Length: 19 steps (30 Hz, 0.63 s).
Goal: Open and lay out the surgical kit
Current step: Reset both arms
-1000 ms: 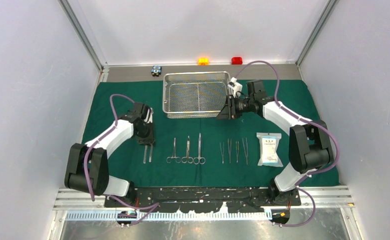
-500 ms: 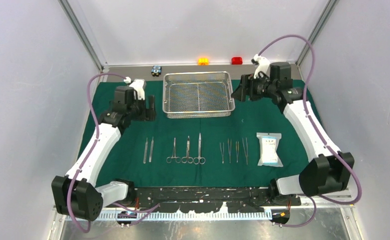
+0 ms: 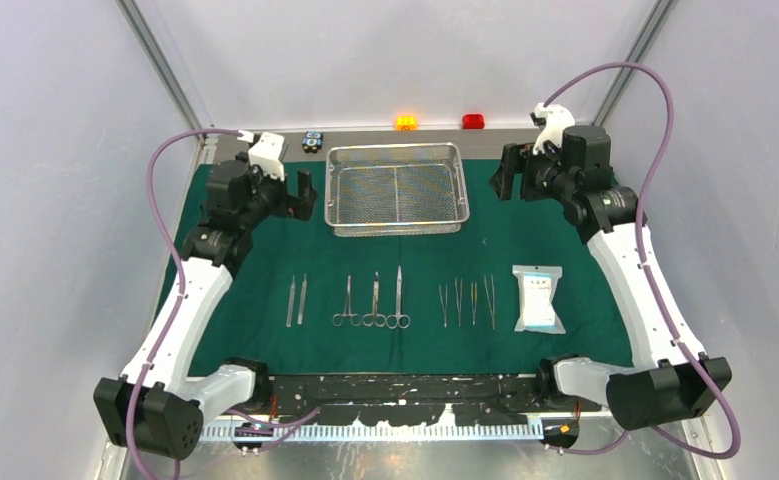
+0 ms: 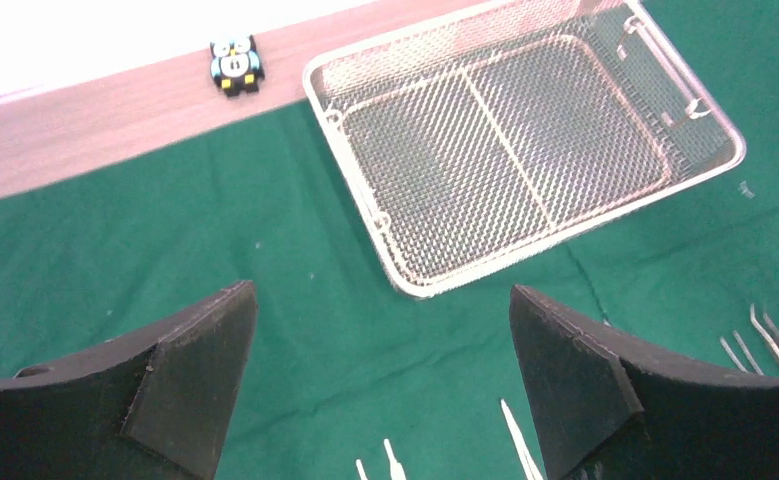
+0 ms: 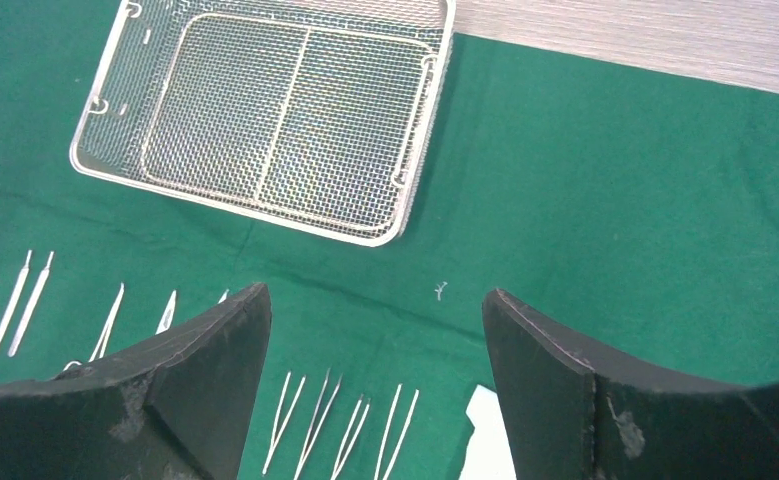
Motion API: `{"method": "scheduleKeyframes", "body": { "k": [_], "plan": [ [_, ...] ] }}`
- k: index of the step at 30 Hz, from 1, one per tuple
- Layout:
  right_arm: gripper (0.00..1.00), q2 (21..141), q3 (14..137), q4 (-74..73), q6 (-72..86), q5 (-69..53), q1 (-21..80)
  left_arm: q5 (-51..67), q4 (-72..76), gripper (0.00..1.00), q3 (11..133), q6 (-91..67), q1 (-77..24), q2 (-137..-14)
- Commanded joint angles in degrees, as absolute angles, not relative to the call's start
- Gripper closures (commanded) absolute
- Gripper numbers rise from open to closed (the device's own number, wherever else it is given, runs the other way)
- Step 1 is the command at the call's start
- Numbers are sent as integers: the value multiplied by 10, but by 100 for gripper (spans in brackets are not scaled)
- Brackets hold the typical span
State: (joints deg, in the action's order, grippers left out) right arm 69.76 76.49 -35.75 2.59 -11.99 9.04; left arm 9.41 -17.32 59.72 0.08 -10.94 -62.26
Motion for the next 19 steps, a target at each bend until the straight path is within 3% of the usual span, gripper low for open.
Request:
{"method": "scheduleKeyframes", "body": {
  "k": [1, 19],
  "plan": [
    [18, 650, 750, -342, 11, -82, 90, 127, -100, 0, 588, -27, -106, -587],
    [18, 624, 714, -315, -10, -91, 90, 133, -134, 0, 592, -23, -105, -590]
  ]
}}
